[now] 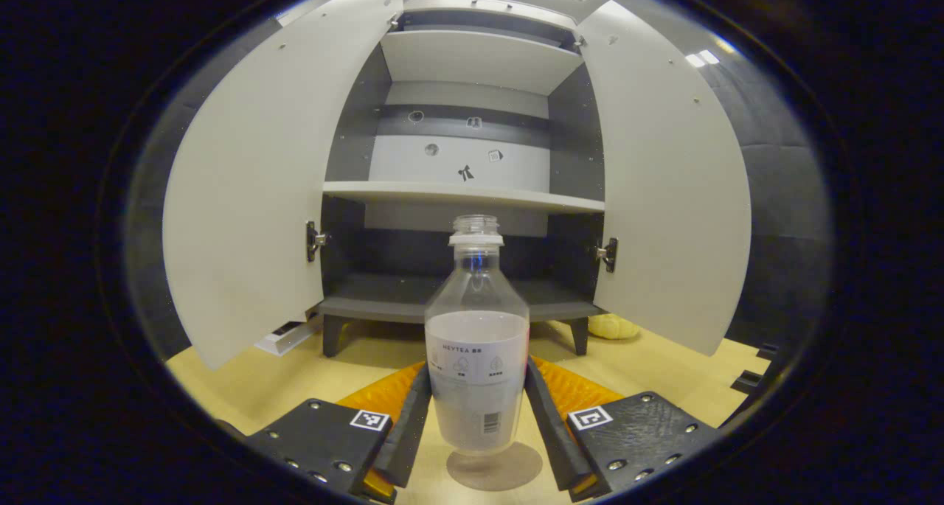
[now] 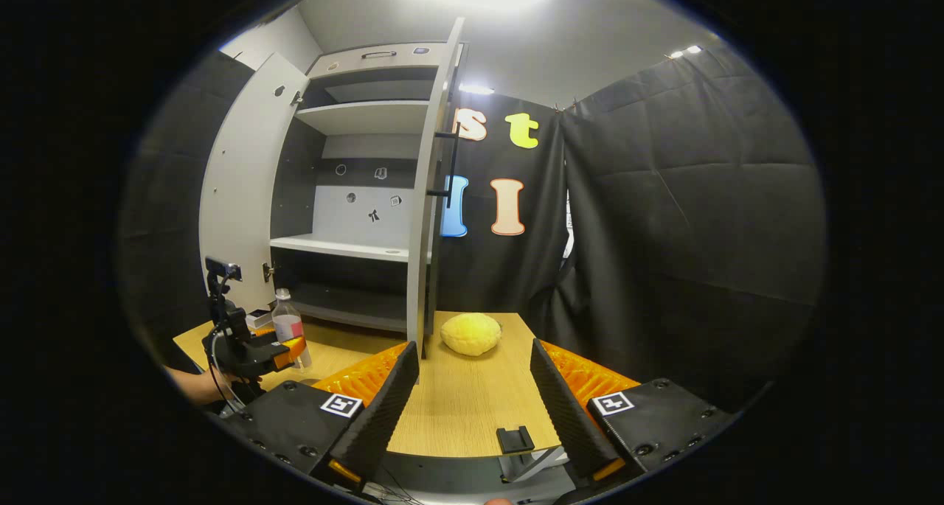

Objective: Grasp the bottle in the cabinet with the left hand and place it on the coaster, then close the right door with the right hand and the left door with the left hand.

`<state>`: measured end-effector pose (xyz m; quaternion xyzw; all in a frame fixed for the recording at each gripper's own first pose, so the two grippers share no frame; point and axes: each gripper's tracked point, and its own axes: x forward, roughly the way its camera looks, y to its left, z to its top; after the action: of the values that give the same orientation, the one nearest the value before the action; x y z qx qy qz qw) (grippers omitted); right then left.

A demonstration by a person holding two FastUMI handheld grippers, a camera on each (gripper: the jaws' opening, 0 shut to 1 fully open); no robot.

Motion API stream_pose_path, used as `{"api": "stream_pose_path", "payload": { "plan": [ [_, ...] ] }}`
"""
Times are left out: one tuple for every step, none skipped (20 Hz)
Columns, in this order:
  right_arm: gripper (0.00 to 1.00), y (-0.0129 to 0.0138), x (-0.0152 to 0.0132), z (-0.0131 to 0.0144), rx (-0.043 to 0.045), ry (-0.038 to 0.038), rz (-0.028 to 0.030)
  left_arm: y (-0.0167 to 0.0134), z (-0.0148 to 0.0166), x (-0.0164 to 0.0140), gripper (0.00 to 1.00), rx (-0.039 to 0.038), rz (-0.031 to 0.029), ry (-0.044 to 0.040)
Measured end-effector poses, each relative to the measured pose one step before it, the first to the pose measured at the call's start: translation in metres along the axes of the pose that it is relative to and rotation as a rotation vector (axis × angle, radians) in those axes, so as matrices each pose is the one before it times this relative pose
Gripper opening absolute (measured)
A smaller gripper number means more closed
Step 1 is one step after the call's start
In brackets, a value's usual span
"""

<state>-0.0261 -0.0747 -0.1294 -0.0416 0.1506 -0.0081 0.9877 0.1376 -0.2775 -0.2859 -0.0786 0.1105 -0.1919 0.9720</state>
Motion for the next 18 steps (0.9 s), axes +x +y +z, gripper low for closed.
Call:
{"api": "stream_pose_path", "payload": {
  "plan": [
    [0.97,0.00160,-0.00037,-0.00222,-0.00610,0.00556,0.00392,-0.00240,-0.00983,-0.00057,0.72,0.00359,-0.00153,0.01104],
    [0.97,0.00124,-0.00004,-0.00107,-0.00823,0.00444,0.00409,-0.00103,-0.00525,0.00477,0.73,0.00420,-0.00231,0.02090],
    [0.97,0.00150,-0.00002,-0.00047,-0.00907,0.00339,0.00398,-0.00253,-0.00543,0.00261,0.73,-0.00100,-0.00354,0.01328],
    [0.97,0.00005,0.00015,0.00022,-0.00775,0.00306,0.00189,-0.00403,-0.00935,0.00105,0.73,-0.00007,-0.00188,0.00867],
    [0.97,0.00011,0.00059,-0.00028,-0.00270,0.00119,0.00144,-0.00050,-0.00516,0.00223,0.73,-0.00073,0.00029,0.00763],
    [0.97,-0.00040,0.00031,0.00052,0.00176,-0.00103,0.00012,-0.00226,-0.00699,0.00229,0.73,-0.00163,0.00253,0.00840],
    [0.97,-0.00060,-0.00028,0.00035,0.00317,-0.00153,-0.00091,-0.00039,-0.00265,0.00028,0.73,0.00089,0.00560,0.00058],
    [0.97,-0.00019,0.00014,0.00056,0.00279,-0.00068,-0.00079,-0.00009,0.00181,0.00023,0.73,0.00271,0.00204,-0.01792],
    [0.97,0.00001,0.00024,-0.00014,0.00250,0.00066,-0.00101,0.00106,-0.00175,-0.00097,0.73,0.00415,0.00517,0.00466],
    [0.97,0.00007,0.00016,-0.00021,0.00287,0.00161,0.00000,-0.00059,-0.00073,-0.00013,0.74,0.00493,0.00524,0.00470],
    [0.97,0.00004,-0.00003,0.00067,0.00377,-0.00074,-0.00048,-0.00105,-0.00052,-0.00192,0.69,0.00210,0.00403,0.00787],
    [0.97,0.00051,0.00075,0.00167,0.00395,-0.00276,-0.00079,0.00012,-0.00013,0.00171,0.75,0.00227,0.00229,0.00439],
    [0.97,0.00005,-0.00050,0.00010,0.00393,-0.00332,0.00011,0.00119,-0.00031,-0.00013,0.74,0.00500,0.00346,0.00580],
    [0.97,0.00072,-0.00011,0.00100,0.00293,-0.00210,0.00125,0.00133,-0.00100,0.00033,0.79,0.00584,0.00355,0.00791],
    [0.97,0.00103,0.00020,0.00171,0.00213,-0.00320,0.00080,0.00054,0.00030,0.00035,0.83,0.00622,0.00214,0.00568],
    [0.97,0.00080,0.00013,0.00292,0.00191,-0.00487,0.00050,0.00102,0.00167,-0.00165,0.78,0.00609,0.00232,-0.00076],
    [0.92,0.00012,-0.00034,0.00203,0.00099,-0.00733,-0.00012,0.00092,0.00396,-0.00185,0.78,0.00456,0.00173,-0.00380],
    [0.97,0.00002,0.00028,0.00401,0.00147,-0.00851,0.00047,0.00094,0.00468,-0.00263,0.85,0.00406,0.00409,-0.00925]
  ]
}}
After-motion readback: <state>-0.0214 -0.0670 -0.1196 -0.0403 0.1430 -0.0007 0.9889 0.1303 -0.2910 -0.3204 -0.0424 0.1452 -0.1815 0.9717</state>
